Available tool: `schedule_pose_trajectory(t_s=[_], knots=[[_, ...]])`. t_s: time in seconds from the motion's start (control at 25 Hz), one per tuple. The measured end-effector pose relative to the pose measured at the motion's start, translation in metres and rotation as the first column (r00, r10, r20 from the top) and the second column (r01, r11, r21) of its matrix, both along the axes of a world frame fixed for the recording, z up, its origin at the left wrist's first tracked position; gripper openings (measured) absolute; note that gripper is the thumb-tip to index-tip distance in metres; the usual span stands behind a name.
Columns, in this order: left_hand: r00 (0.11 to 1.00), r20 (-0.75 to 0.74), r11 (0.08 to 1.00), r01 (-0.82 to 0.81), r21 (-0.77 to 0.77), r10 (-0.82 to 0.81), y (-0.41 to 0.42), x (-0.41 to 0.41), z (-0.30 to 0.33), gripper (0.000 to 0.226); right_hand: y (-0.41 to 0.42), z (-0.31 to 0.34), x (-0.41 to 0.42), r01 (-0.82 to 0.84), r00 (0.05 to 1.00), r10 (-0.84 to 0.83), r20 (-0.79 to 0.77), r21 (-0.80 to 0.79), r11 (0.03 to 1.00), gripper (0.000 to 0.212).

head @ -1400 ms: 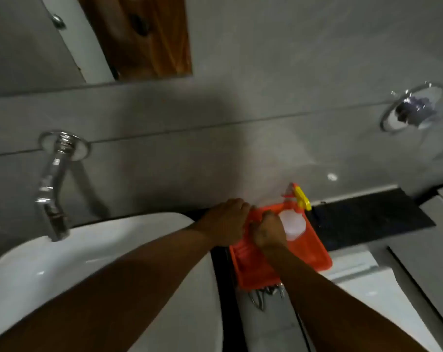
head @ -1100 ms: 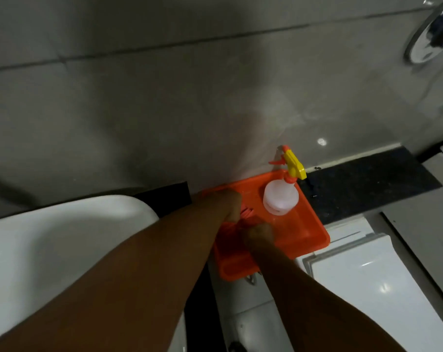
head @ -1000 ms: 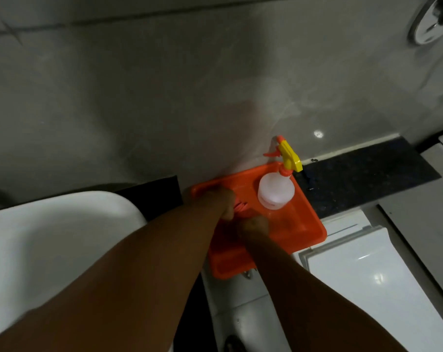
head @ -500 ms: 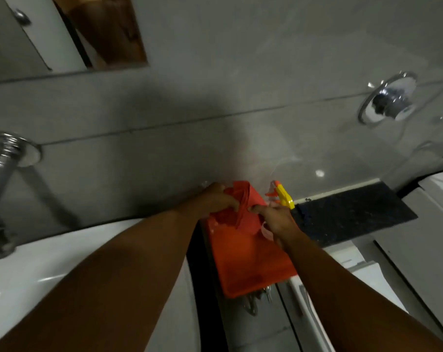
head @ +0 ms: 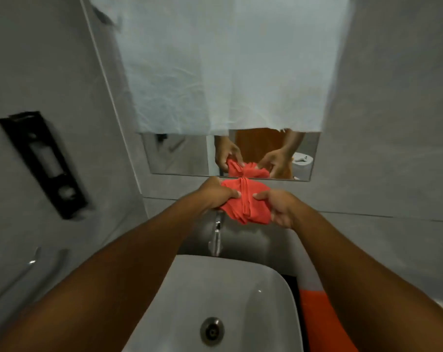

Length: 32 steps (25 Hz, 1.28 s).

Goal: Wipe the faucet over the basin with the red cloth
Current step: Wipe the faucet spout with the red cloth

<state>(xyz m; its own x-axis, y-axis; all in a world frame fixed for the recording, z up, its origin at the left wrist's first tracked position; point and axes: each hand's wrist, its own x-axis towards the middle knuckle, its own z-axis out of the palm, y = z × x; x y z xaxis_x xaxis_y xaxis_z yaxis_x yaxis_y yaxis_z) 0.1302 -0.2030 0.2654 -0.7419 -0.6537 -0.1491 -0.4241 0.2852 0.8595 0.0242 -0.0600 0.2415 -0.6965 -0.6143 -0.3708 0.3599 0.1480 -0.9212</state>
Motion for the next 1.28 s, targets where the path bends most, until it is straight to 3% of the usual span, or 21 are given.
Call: schedule_pose_trajectory(t_s=[0.2,0.4,0.52,0.6,0.64,0.72,0.76,0.8,0.84,0.88,0.92,0.96,1.0,1.04,1.08,1.16,1.2,1.28], knots=[[0.987,0.072,0.982,-0.135,-0.13,0.145,-0.027,0.041,-0.029,0.055,-0.053,-0.024,0.033,0.064,0.977,-0.012,-0.213,0.239,0.969,0.069],[0.969,0.155,0.979,-0.178,-0.101,0.192,-0.022,0.047,-0.067,0.06,-0.059,-0.046,0.048,0.15,0.957,-0.055,-0.285,0.323,0.934,0.071],[0.953,0.086,0.889,-0.235,-0.392,0.29,-0.019,0.044,-0.061,0.057,-0.056,-0.039,0.049,0.121,0.932,0.017,-0.362,0.355,0.927,0.059],[0.971,0.039,0.833,-0.18,-0.522,0.234,-0.005,0.032,-0.058,0.05,-0.054,-0.029,0.047,0.095,0.906,0.068,-0.417,0.358,0.929,0.047],[0.98,0.084,0.836,-0.11,-0.537,0.183,0.005,0.024,-0.06,0.052,-0.051,-0.024,0.047,0.105,0.877,0.083,-0.473,0.357,0.928,0.039],[0.967,0.194,0.884,-0.057,-0.465,0.165,0.022,0.009,-0.073,0.065,-0.035,-0.014,0.039,0.191,0.702,0.075,-0.708,0.289,0.938,0.029],[0.96,0.216,0.904,-0.072,-0.422,0.177,0.026,0.004,-0.08,0.069,-0.024,-0.01,0.029,0.268,0.504,0.055,-0.862,0.217,0.939,0.029],[0.961,0.213,0.923,-0.088,-0.375,0.178,0.024,0.001,-0.084,0.068,-0.012,-0.008,0.015,0.347,0.242,0.041,-0.969,0.126,0.929,0.032],[0.969,0.174,0.949,-0.118,-0.292,0.174,0.017,0.0,-0.087,0.061,-0.001,-0.008,-0.004,0.406,-0.011,0.06,-0.998,0.05,0.913,0.038],[0.981,0.107,0.98,-0.148,-0.136,0.163,0.003,-0.001,-0.092,0.053,0.008,-0.009,-0.024,0.451,-0.182,0.108,-0.977,0.015,0.893,0.045],[0.988,0.029,0.979,-0.157,0.127,0.154,-0.012,-0.001,-0.096,0.049,0.015,-0.012,-0.043,0.48,-0.282,0.181,-0.942,0.025,0.877,0.053],[0.99,-0.042,0.889,-0.103,0.445,0.136,-0.024,-0.001,-0.099,0.048,0.018,-0.017,-0.061,0.508,-0.353,0.263,-0.898,0.052,0.86,0.06],[0.985,-0.131,0.708,0.011,0.706,0.115,-0.031,0.002,-0.106,0.05,0.017,-0.023,-0.077,0.537,-0.418,0.332,-0.846,0.064,0.841,0.067],[0.973,-0.194,0.55,0.097,0.829,0.121,-0.032,0.006,-0.111,0.054,0.014,-0.03,-0.088,0.559,-0.48,0.367,-0.797,0.045,0.828,0.072],[0.958,-0.247,0.454,0.159,0.877,0.142,-0.032,0.008,-0.121,0.063,0.012,-0.036,-0.097,0.567,-0.54,0.368,-0.757,-0.004,0.823,0.076],[0.946,-0.292,0.421,0.21,0.882,0.139,-0.035,0.004,-0.136,0.083,0.004,-0.043,-0.107,0.545,-0.643,0.302,-0.704,-0.143,0.826,0.08],[0.946,-0.298,0.412,0.222,0.884,0.13,-0.039,0.003,-0.135,0.081,0.001,-0.044,-0.108,0.525,-0.675,0.266,-0.688,-0.195,0.829,0.081],[0.964,-0.264,0.422,0.223,0.879,0.041,-0.046,-0.007,-0.124,0.054,-0.002,-0.044,-0.11,0.492,-0.702,0.219,-0.678,-0.24,0.837,0.079]])
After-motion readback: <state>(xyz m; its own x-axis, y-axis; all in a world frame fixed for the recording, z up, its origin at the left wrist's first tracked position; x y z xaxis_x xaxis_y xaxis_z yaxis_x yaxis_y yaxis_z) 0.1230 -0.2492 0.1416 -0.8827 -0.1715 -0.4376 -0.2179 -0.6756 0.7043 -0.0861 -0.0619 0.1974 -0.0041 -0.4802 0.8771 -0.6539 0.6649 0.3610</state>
